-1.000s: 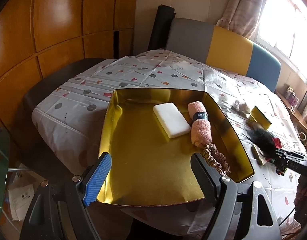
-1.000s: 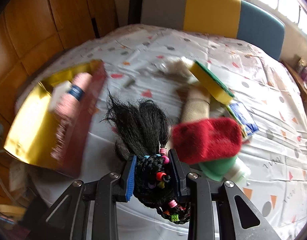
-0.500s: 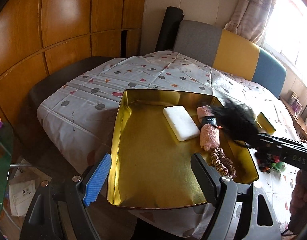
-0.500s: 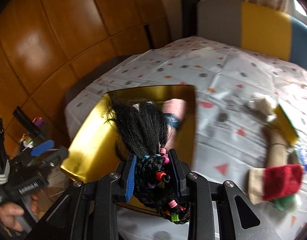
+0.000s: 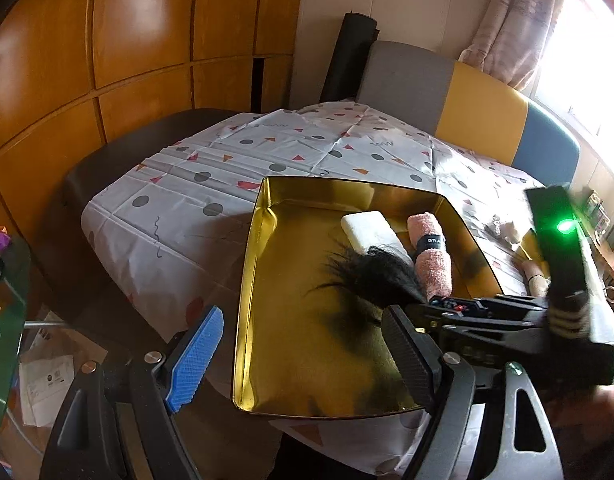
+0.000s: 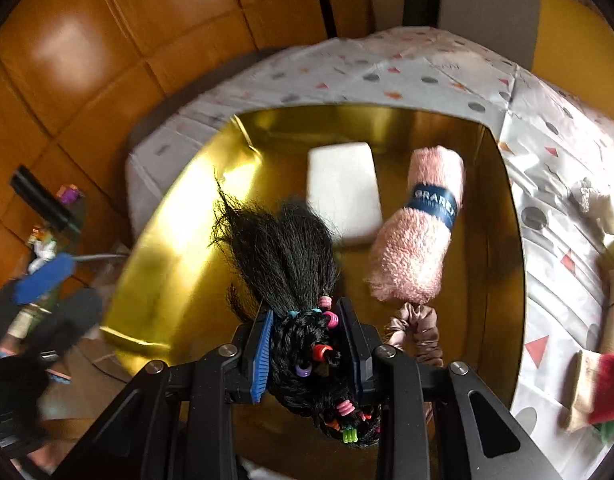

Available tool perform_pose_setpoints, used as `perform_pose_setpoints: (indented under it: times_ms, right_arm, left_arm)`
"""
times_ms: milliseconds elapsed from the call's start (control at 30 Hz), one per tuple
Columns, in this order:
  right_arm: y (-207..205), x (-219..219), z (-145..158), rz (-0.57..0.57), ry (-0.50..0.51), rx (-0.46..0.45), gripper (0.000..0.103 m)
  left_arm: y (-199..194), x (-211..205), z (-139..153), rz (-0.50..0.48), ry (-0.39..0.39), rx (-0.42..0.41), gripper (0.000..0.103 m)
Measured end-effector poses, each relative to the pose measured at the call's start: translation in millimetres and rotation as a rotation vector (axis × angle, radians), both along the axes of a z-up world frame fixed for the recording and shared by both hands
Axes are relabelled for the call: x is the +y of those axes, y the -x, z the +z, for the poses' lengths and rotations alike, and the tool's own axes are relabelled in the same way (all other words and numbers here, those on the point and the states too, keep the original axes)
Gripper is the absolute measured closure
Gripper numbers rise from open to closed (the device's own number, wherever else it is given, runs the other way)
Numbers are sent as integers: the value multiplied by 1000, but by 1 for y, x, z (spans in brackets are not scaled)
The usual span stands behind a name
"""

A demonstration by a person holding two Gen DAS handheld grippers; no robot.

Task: Organize soft objects
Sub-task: 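Carry the black beaded hair tie into the gold tray and open the right tool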

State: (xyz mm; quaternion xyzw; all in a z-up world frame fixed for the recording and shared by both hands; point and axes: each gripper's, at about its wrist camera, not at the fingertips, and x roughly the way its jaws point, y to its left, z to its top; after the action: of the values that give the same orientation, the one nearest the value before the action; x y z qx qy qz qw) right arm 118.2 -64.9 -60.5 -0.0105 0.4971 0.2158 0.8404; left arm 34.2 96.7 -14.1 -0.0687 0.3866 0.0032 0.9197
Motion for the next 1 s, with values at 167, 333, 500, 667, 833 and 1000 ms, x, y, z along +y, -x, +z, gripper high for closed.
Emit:
perform_pose_setpoints:
  times_ms: [167, 333, 500, 667, 833, 1000]
  right_arm:
    - [-9, -6, -16, -68, 69, 12, 72]
    - [-10, -13, -21, -96, 42, 21, 67]
    - [-3, -18, -10, -108, 6, -6, 52]
    - [6, -27, 8, -120, -20, -51, 49]
    - [20, -30, 24, -134, 37, -141, 45]
    - [36, -38, 39, -166, 83, -233, 44]
  left_arm:
    - [0, 0, -3, -1, 0, 10, 20]
    - [1, -2, -4, -5, -3, 13, 20]
    - [1, -3, -5, -4, -7, 17, 20]
    - [2, -8, -3, -15, -20, 12, 20]
    - [6, -11, 0, -14, -28, -3, 20]
    - [5, -12, 0, -4, -35, 5, 20]
